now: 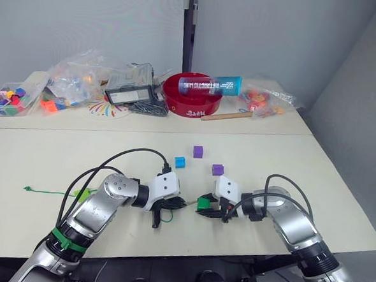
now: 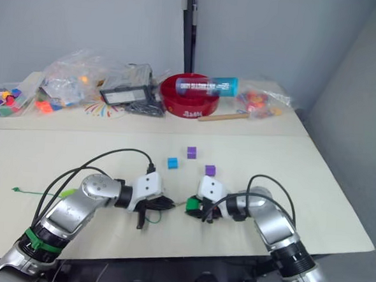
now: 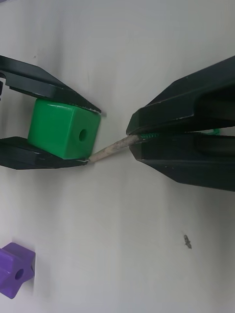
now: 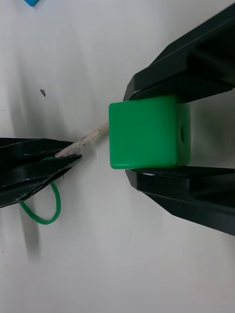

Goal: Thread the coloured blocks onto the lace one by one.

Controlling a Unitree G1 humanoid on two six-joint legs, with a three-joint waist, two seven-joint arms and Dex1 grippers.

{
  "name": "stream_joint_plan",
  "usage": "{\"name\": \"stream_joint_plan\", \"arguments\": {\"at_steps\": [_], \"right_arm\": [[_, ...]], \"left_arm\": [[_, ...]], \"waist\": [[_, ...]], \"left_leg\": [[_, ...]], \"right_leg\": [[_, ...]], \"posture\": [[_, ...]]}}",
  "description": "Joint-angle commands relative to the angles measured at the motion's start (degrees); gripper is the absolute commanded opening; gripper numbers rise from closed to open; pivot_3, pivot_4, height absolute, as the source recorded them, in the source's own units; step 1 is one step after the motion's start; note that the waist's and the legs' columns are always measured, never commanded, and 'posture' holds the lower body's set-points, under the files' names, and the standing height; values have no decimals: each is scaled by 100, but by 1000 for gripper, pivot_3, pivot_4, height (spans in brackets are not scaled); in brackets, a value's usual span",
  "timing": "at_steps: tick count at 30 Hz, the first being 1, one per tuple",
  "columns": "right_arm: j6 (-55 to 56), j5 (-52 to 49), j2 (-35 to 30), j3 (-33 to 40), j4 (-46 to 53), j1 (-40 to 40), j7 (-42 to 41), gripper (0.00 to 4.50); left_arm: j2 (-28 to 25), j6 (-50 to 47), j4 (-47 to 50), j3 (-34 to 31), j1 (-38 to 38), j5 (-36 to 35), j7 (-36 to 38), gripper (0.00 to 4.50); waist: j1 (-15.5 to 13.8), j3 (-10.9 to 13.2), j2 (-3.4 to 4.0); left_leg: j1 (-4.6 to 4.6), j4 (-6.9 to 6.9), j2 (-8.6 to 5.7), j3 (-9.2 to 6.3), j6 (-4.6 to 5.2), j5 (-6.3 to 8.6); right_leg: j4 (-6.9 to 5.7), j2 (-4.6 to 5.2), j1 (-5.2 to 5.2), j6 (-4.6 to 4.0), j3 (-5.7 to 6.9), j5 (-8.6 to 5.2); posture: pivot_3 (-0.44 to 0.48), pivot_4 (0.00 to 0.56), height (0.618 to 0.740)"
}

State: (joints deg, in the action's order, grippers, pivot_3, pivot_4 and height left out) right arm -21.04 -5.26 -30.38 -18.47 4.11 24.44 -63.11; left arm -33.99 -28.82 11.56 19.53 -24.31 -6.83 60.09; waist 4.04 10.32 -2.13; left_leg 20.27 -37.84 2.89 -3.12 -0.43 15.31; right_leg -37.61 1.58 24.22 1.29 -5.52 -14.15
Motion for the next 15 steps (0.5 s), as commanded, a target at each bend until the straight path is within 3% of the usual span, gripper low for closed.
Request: {"name": "stream_joint_plan", "arguments": {"at_steps": [1, 15], "right_arm": [[95, 1, 42, -113, -16, -14, 11, 1184], [423, -34, -248, -20, -347, -112, -221, 1184]], "left_arm": [[103, 49, 331, 19, 40, -217, 67, 0], [-201, -92, 449, -243, 311, -378, 60, 0]], "waist": [[0, 0, 0], [-19, 0, 0]], "left_leg": [[0, 0, 0, 0, 0, 0], [2, 0, 0, 1, 0, 0]], "right_leg": [[0, 0, 0, 0, 0, 0], [4, 2, 0, 0, 0, 0]], "posture": [[0, 150, 731], [0, 150, 731]]}}
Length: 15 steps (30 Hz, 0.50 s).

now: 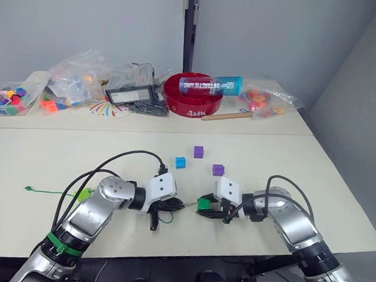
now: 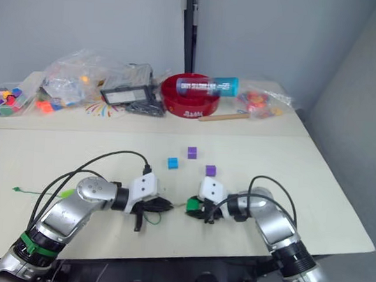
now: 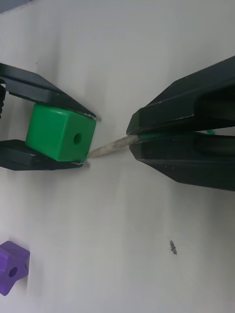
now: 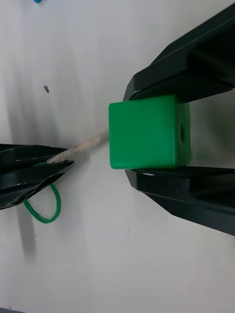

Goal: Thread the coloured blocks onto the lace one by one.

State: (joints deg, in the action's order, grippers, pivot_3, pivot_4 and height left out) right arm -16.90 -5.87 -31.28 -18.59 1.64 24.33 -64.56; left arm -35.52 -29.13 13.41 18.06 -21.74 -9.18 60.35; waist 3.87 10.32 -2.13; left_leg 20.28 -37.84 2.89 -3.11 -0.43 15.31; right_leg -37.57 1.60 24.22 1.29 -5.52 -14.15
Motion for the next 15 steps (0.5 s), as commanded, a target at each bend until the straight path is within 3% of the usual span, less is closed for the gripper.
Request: {"name": "stream_joint_plan", "arguments": {"at_steps": [1, 15], "right_arm": [[23, 22, -171, -6, -102, -114, -84, 1184], [-33, -265, -397, -62, 185, -303, -392, 1184]], "left_arm": [[-55, -65, 274, -111, 67, -163, 21, 0], [70, -13, 300, -233, 302, -394, -170, 0]], "waist": [[-10, 0, 0], [-130, 0, 0]], "left_leg": [[0, 0, 0, 0, 0, 0], [3, 0, -4, 2, 0, 0]], "right_leg": [[1, 0, 0, 0, 0, 0], [8, 6, -2, 3, 2, -1]], "posture": [[0, 150, 731], [0, 150, 731]]}}
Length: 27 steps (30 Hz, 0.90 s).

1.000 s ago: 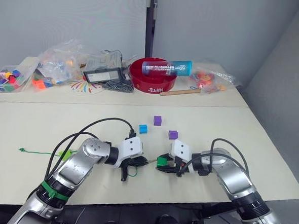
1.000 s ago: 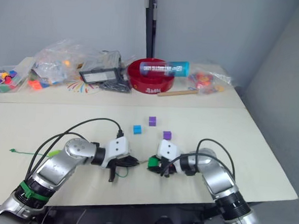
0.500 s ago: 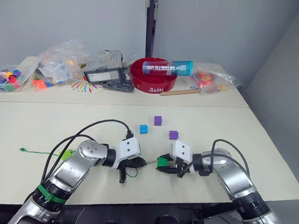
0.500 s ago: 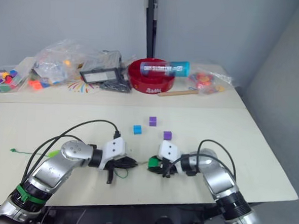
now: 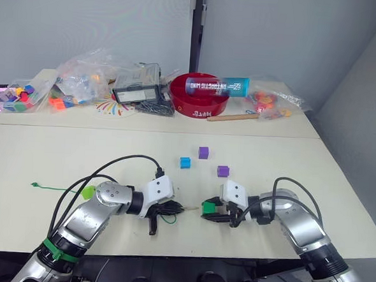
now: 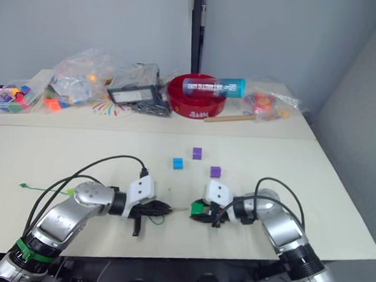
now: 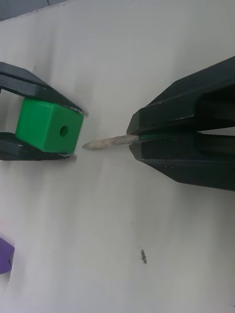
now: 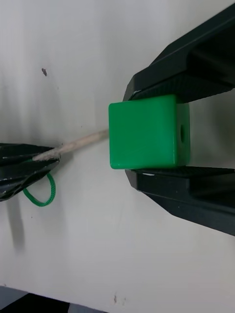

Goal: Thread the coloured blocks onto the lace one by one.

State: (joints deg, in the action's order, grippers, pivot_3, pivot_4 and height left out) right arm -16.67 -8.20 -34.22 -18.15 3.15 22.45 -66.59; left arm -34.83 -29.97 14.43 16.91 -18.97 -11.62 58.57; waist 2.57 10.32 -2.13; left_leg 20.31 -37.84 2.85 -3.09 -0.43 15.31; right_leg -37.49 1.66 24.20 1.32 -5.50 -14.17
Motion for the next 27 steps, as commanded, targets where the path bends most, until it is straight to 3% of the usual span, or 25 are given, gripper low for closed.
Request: {"name": "stream_joint_plan", "arguments": {"at_steps": [1, 27], "right_arm": [[-43, -23, -109, -108, 16, -115, -190, 1184], [-323, 155, -39, -301, 76, 43, -56, 1184]], "left_arm": [[0, 73, 204, -111, 23, -149, 10, 0], [188, -37, 189, 249, -343, -56, 61, 0]], "waist": [[0, 0, 0], [-4, 0, 0]], "left_leg": [[0, 0, 0, 0, 0, 0], [-2, 0, 0, 0, 0, 0]], "right_leg": [[0, 0, 0, 0, 0, 0], [-1, 0, -4, 0, 0, 0]], "posture": [[0, 150, 731], [0, 150, 731]]}}
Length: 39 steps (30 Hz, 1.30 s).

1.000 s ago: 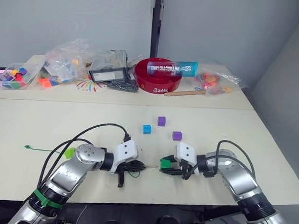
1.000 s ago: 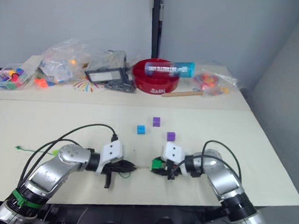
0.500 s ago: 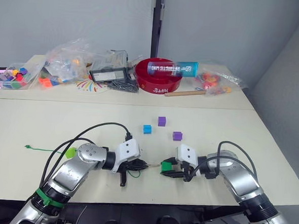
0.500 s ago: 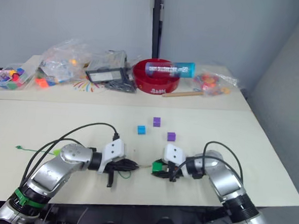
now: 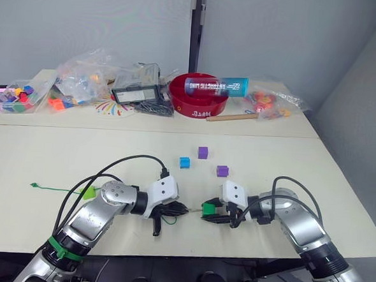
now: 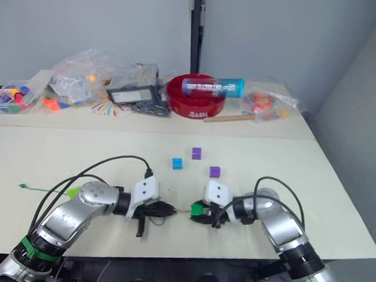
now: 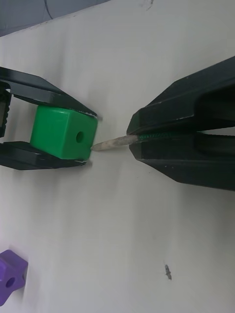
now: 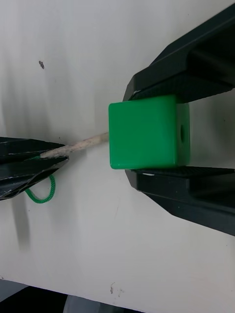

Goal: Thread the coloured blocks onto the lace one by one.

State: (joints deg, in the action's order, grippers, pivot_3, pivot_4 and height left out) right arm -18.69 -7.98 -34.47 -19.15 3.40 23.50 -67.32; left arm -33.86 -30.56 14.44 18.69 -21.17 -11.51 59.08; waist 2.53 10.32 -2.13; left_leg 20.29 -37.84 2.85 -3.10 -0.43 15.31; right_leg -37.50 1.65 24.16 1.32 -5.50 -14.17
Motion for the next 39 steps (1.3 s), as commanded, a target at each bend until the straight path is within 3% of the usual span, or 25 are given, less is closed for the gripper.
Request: {"name": "stream_joint_plan", "arguments": {"at_steps": [1, 24, 39], "right_arm": [[-128, 145, -20, -214, 64, -60, 15, 1184], [-738, 133, 305, -260, 609, 27, 277, 1184], [-642, -20, 403, 63, 616, -257, 364, 1184]], "left_arm": [[100, 27, 173, 77, -138, -65, 13, 0], [440, 225, -341, 448, -463, 46, 333, 0], [566, 267, -387, 267, -296, 28, 317, 0]], "waist": [[0, 0, 0], [1, -15, -5], [1, -24, -7]], "left_leg": [[0, 0, 0, 0, 0, 0], [-8, -2, -1, -1, 0, 0], [-9, -2, -1, -1, -1, -1]], "right_leg": [[0, 0, -1, 0, 0, 0], [-2, 0, -11, 0, 1, 0], [-2, 0, -13, 3, 1, 0]], "posture": [[0, 150, 731], [0, 150, 731], [0, 150, 731]]}}
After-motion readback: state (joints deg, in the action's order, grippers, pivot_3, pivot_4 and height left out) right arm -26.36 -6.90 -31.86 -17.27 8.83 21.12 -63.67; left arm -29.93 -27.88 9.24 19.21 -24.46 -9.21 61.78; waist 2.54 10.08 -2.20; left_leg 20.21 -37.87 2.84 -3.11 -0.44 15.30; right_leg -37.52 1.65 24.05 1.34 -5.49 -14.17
